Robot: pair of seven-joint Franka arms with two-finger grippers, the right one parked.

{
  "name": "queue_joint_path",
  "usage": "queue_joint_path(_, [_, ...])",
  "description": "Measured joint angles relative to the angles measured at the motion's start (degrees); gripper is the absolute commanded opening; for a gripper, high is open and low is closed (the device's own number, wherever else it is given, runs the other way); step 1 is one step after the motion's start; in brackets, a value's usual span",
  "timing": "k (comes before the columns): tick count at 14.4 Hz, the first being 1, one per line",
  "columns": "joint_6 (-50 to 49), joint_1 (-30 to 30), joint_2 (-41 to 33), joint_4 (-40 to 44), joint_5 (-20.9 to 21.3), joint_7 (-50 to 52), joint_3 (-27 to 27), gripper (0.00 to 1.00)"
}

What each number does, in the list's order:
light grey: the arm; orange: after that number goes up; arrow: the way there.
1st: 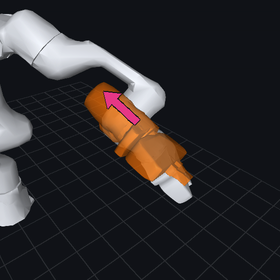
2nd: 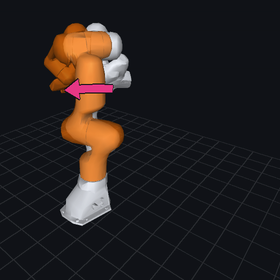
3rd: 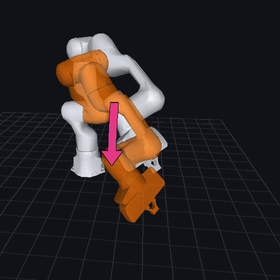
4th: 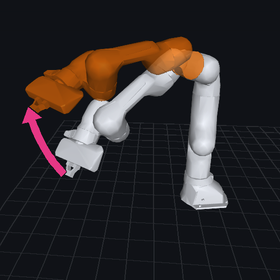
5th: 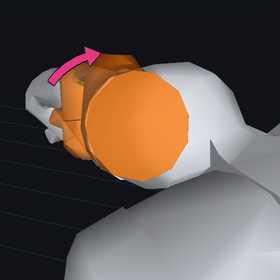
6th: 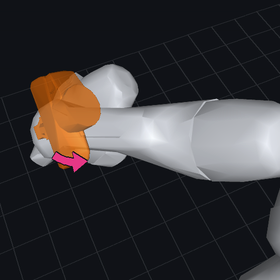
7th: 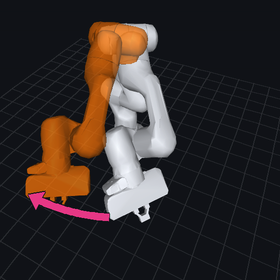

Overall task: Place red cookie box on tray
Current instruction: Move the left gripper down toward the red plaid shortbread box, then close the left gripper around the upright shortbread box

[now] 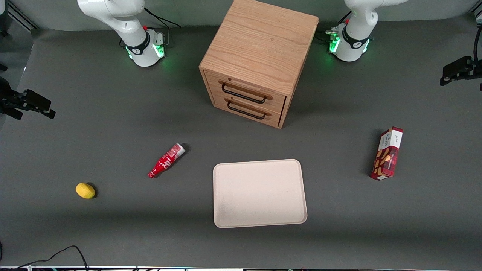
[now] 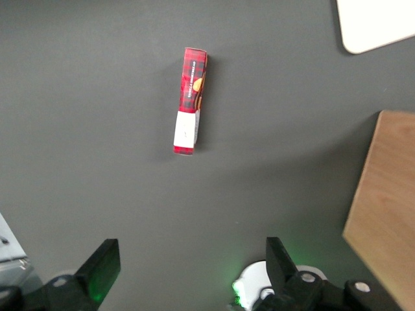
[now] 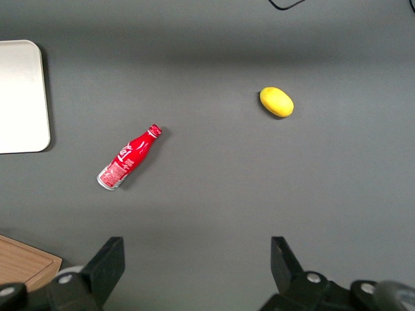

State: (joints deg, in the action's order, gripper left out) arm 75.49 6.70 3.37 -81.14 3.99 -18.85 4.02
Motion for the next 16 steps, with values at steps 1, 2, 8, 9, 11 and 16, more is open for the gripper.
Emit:
queue_joint_path(1, [1.33,0.20,1.12,-0.71,0.14,-2.57,-0.38,1.00])
queue_joint_path(2, [3.08,0.35,2.18,-2.00,0.16,-5.16,-0.83,1.00])
queue_joint_path(8, [23.97,1.00,7.46,-19.42,-1.46,-13.50,-2.85,1.00])
queue_joint_path(9, [27.24,1.00,8.78,-21.30,-1.50,-13.69,-2.83,1.00])
queue_joint_path(11, [33.64,0.99,11.80,-23.87,-1.52,-14.02,-2.75,1.00])
queue_joint_path(16, [51.41,0.98,17.87,-31.31,-1.60,-14.07,-2.62,1.00])
